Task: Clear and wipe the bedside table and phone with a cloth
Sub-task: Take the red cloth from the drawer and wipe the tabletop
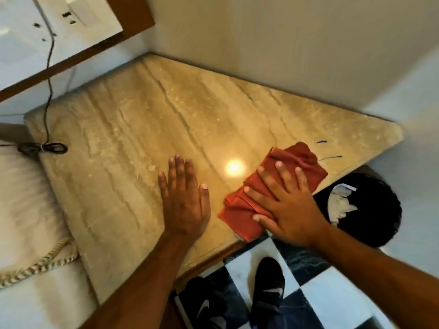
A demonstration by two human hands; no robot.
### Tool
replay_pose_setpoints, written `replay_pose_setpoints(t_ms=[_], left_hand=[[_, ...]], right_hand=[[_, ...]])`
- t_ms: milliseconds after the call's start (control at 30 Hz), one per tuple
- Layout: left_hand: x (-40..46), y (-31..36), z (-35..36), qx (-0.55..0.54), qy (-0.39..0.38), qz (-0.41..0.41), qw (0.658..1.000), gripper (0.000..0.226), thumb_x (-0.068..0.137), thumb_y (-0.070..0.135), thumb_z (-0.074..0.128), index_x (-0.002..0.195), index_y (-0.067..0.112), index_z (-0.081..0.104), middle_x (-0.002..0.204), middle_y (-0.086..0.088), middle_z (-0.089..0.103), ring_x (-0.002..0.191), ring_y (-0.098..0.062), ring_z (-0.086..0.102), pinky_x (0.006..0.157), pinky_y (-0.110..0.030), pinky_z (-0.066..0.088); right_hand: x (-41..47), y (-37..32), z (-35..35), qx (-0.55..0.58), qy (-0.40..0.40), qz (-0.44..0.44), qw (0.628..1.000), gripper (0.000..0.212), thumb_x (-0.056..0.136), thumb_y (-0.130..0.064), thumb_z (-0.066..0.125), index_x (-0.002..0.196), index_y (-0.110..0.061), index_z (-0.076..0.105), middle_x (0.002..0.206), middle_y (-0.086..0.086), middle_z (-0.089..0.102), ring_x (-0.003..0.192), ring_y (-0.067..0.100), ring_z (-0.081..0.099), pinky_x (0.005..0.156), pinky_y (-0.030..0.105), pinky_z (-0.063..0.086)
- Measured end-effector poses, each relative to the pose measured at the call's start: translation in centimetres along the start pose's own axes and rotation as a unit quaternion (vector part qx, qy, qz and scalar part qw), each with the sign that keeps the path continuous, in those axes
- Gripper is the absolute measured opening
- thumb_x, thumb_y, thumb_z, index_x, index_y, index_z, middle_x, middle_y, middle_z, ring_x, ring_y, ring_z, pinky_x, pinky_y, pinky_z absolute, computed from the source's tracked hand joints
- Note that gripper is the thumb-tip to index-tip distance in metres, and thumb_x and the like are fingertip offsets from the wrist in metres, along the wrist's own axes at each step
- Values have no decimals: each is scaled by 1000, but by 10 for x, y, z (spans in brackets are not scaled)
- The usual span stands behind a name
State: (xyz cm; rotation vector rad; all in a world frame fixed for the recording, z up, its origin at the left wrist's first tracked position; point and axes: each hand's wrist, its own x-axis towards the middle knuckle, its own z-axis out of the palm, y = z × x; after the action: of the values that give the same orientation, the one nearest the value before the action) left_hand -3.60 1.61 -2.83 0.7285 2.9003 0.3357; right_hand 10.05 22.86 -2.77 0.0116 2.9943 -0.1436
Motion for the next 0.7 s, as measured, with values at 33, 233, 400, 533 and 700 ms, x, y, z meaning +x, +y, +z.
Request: replay_pose_setpoints(t_ms=[33,233,400,533,700], left_hand=[[1,7,5,12,-10,13,1000,66,100,38,30,154,2,27,164,-21,24,155,-33,14,125,-57,10],[3,0,15,73,-11,46,996,69,97,44,33,154,4,28,162,-24,26,154,-37,16,123,-58,14],[1,0,15,67,-6,59,996,71,97,44,31,153,0,30,161,-28,26,153,-40,17,122,-60,15],[0,-2,21,71,0,62,996,72,99,48,24,155,3,24,163,-26,21,155,-36,10,123,-58,10],[1,1,15,72,-2,60,996,70,97,42,30,154,1,26,163,-26,22,154,-38,13,123,-59,13]], right_hand=[[-6,32,-1,-23,-4,-16,1000,62,95,-69,29,152,-46,30,164,9,27,150,46,18,113,69,15],[49,36,-5,56,78,369,925,62,96,-62,29,154,-38,29,165,11,23,151,46,11,116,69,6],[-4,69,-6,-7,2,-2,1000,58,99,-62,28,152,-38,36,162,7,32,149,43,22,114,67,20],[12,124,-10,12,51,232,971,59,98,-60,25,151,-36,36,160,7,36,149,40,24,117,61,16],[17,31,3,57,75,240,966,58,99,-55,33,152,-32,37,162,9,33,149,43,22,116,63,12]])
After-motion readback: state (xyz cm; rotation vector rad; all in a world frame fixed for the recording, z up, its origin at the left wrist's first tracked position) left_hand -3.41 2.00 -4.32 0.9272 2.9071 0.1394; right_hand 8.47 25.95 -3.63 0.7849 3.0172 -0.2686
